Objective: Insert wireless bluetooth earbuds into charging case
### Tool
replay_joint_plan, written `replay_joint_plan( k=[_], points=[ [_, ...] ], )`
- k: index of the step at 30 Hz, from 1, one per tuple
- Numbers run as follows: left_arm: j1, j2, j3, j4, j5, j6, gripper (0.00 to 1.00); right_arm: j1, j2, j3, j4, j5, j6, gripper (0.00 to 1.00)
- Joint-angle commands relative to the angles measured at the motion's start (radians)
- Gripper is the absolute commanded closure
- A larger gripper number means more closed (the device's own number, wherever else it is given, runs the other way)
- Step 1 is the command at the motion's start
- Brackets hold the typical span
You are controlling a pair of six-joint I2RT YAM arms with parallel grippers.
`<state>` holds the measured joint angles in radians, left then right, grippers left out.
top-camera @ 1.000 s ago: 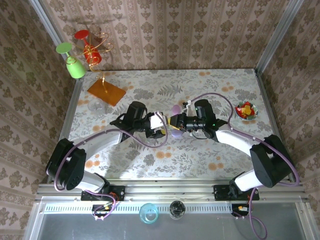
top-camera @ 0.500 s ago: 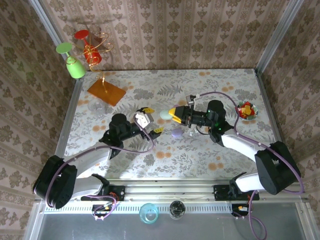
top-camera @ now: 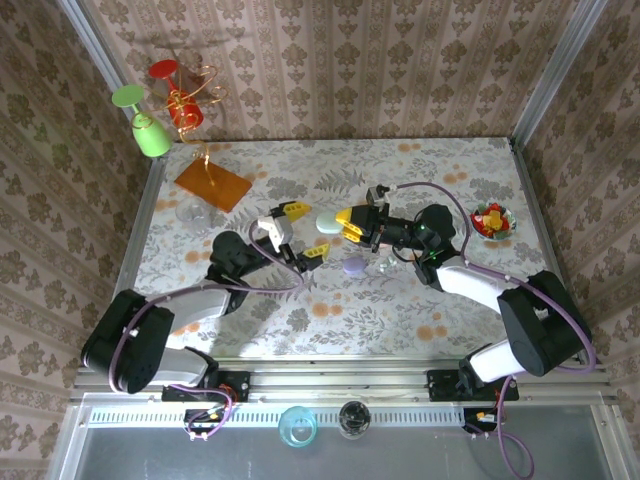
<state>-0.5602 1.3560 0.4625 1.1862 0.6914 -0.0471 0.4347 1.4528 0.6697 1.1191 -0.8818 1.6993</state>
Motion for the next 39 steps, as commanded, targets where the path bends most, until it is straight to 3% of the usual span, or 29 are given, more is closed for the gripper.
replay_joint_plan(
  k=[1,10,23,32,36,37,39],
  points=[
    [0.005,-0.001,0.055,0.102,0.095,-0.079,0.08,0.013,0.022,0.027,0.083,-0.052,0.051,1.00],
    [0.004,0.004,0.083,0.105,0.203,-0.120,0.39,0.030,0.063,0.034,0.166,-0.071,0.082,1.00],
    [0.005,0.013,0.088,0.108,0.246,-0.125,0.43,0.041,0.061,0.052,0.165,-0.083,0.077,1.00],
    [0.005,0.019,0.096,0.107,0.261,-0.134,0.61,0.045,0.067,0.050,0.165,-0.077,0.080,1.00],
    [0.005,0.022,0.093,0.105,0.264,-0.132,0.65,0.045,0.059,0.048,0.154,-0.072,0.078,1.00],
    [0.005,0.023,0.093,0.106,0.264,-0.130,0.65,0.044,0.057,0.048,0.149,-0.068,0.073,0.97],
    [0.005,0.023,0.089,0.104,0.261,-0.118,0.64,0.042,0.040,0.045,0.114,-0.058,0.042,0.75]
  ],
)
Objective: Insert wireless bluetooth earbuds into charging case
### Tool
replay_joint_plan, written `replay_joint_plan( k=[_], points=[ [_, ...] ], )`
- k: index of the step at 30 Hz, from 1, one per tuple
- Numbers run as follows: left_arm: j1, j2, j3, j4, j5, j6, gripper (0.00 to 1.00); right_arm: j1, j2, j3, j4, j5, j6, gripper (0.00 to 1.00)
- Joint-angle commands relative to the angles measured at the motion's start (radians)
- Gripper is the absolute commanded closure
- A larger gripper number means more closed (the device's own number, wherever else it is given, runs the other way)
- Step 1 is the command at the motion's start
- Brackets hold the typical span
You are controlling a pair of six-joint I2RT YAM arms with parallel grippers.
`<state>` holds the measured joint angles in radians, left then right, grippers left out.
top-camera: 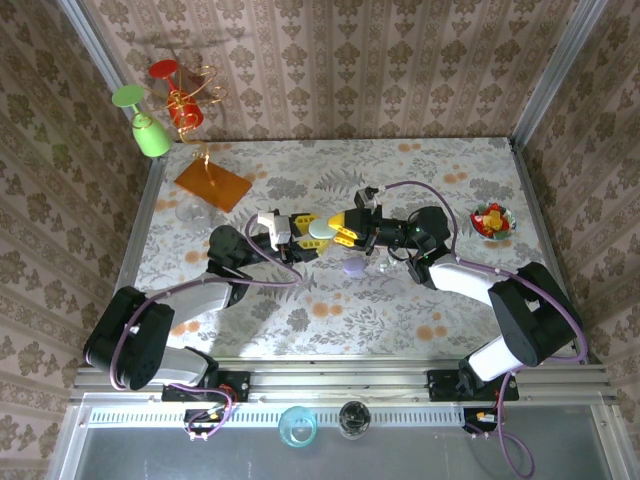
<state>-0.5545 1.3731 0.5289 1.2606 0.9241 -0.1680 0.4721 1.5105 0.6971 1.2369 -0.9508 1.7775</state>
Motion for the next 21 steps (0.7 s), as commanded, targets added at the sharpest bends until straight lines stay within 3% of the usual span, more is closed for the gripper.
replay_joint_plan(
  k=[1,5,9,11,14,17,21],
  points=[
    [-0.001,0.006,0.019,0.029,0.025,0.004,0.64,0.002,-0.031,0.015,-0.038,0.016,-0.065,0.66],
    [0.007,0.003,0.003,0.023,0.019,-0.003,0.64,-0.014,-0.161,0.021,-0.383,0.056,-0.338,0.41],
    [0.016,-0.008,-0.022,0.015,0.019,-0.028,0.65,-0.012,-0.330,0.107,-0.987,0.223,-0.767,0.30],
    [0.020,-0.015,-0.028,-0.009,0.021,-0.049,0.65,-0.002,-0.388,0.146,-1.153,0.316,-0.926,0.25],
    [0.018,-0.034,-0.041,-0.050,0.039,-0.058,0.66,0.039,-0.451,0.195,-1.294,0.397,-1.244,0.18],
    [0.009,-0.065,-0.071,-0.050,0.039,-0.075,0.66,0.175,-0.495,0.269,-1.485,0.649,-1.604,0.14],
    [-0.006,-0.114,-0.098,-0.102,0.036,-0.062,0.66,0.265,-0.512,0.278,-1.474,0.721,-1.805,0.14]
  ],
)
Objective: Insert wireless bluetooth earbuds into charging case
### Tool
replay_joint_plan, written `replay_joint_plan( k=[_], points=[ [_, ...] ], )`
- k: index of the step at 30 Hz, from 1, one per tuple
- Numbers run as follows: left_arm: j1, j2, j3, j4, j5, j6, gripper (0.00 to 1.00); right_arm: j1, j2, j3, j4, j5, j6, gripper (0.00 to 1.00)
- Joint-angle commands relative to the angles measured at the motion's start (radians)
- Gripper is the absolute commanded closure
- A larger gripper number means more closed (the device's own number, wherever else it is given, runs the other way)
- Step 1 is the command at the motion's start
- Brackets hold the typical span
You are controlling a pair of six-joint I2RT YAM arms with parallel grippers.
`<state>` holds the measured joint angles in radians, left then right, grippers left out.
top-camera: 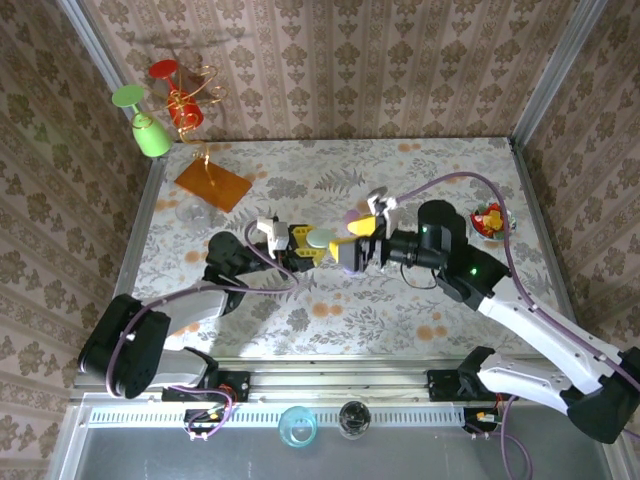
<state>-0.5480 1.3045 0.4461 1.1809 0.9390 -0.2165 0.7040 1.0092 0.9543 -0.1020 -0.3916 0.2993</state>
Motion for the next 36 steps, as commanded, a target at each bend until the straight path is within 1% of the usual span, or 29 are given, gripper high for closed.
replay_joint_plan(
  k=[1,4,8,13,19,23,24,26,27,30,36],
  points=[
    [-0.016,-0.057,-0.019,-0.027,0.009,-0.007,0.66,0.044,-0.008,0.025,-0.131,0.165,-0.350,0.14],
    [-0.035,-0.079,-0.022,-0.043,-0.019,0.017,0.66,0.077,0.015,0.045,-0.132,0.194,-0.400,0.14],
    [-0.057,-0.083,-0.023,-0.052,-0.031,0.072,0.66,0.097,0.069,0.069,-0.123,0.239,-0.408,0.14],
    [-0.061,-0.077,-0.030,-0.035,-0.031,0.088,0.67,0.098,0.089,0.063,-0.085,0.312,-0.333,0.15],
    [-0.061,-0.076,-0.029,-0.033,-0.022,0.074,0.68,0.079,0.054,0.041,-0.049,0.386,-0.264,0.15],
    [-0.061,-0.073,-0.036,-0.024,-0.041,0.074,0.69,0.058,0.043,0.039,-0.039,0.378,-0.235,0.16],
    [-0.061,-0.073,-0.037,-0.022,-0.043,0.074,0.70,0.056,0.047,0.042,-0.040,0.377,-0.237,0.16],
    [-0.061,-0.075,-0.035,-0.023,-0.042,0.071,0.79,0.055,0.056,0.047,-0.046,0.376,-0.235,0.16],
    [-0.060,-0.075,-0.035,-0.026,-0.038,0.069,0.80,0.055,0.062,0.052,-0.050,0.374,-0.236,0.16],
    [-0.059,-0.079,-0.031,-0.047,-0.042,0.076,0.77,0.051,0.079,0.063,-0.055,0.371,-0.234,0.15],
    [-0.059,-0.091,-0.072,0.002,-0.084,0.110,0.78,0.040,0.109,0.094,-0.047,0.362,-0.185,0.16]
  ],
)
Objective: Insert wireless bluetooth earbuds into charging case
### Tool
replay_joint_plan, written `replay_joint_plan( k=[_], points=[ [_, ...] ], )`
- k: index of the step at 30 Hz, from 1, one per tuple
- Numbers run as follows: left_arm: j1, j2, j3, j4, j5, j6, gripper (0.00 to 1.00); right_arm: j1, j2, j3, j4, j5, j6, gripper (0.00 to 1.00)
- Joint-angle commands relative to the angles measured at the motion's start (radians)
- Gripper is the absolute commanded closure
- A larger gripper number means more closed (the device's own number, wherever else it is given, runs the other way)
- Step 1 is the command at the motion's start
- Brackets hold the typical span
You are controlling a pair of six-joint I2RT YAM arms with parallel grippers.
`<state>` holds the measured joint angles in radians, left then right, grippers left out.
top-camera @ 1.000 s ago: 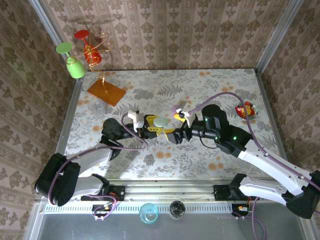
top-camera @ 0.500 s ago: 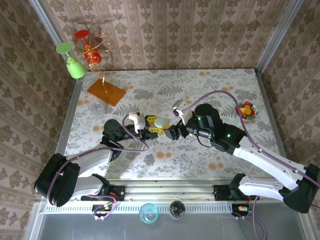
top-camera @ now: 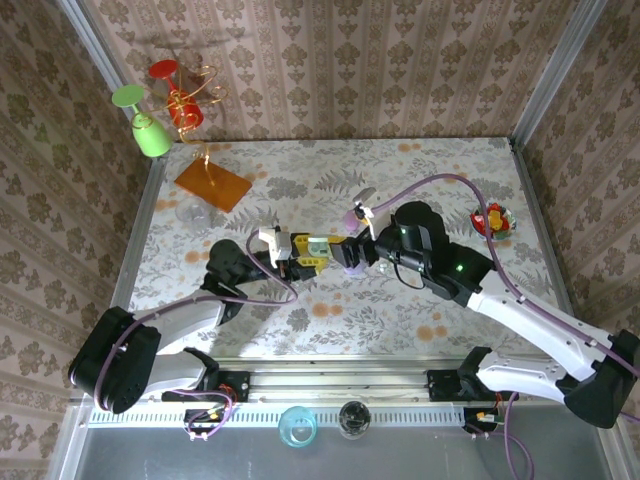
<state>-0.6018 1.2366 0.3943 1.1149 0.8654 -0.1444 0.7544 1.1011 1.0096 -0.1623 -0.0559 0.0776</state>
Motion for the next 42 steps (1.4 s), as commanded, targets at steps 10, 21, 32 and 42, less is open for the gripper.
replay_joint_plan(
  k=[10,21,32,42],
  points=[
    [-0.004,-0.019,-0.029,0.088,-0.007,0.013,0.78,-0.042,0.036,0.049,0.017,0.005,0.077,0.16],
    [-0.004,0.005,-0.003,0.102,0.025,-0.019,0.77,-0.053,0.046,0.071,-0.035,-0.056,0.084,0.16],
    [0.018,0.029,-0.026,0.155,-0.043,-0.023,0.76,-0.220,-0.128,-0.081,-0.048,-0.025,0.280,0.18],
    [0.023,0.040,-0.021,0.155,-0.029,-0.025,0.76,-0.372,-0.074,-0.238,-0.205,-0.003,0.360,0.18]
  ],
)
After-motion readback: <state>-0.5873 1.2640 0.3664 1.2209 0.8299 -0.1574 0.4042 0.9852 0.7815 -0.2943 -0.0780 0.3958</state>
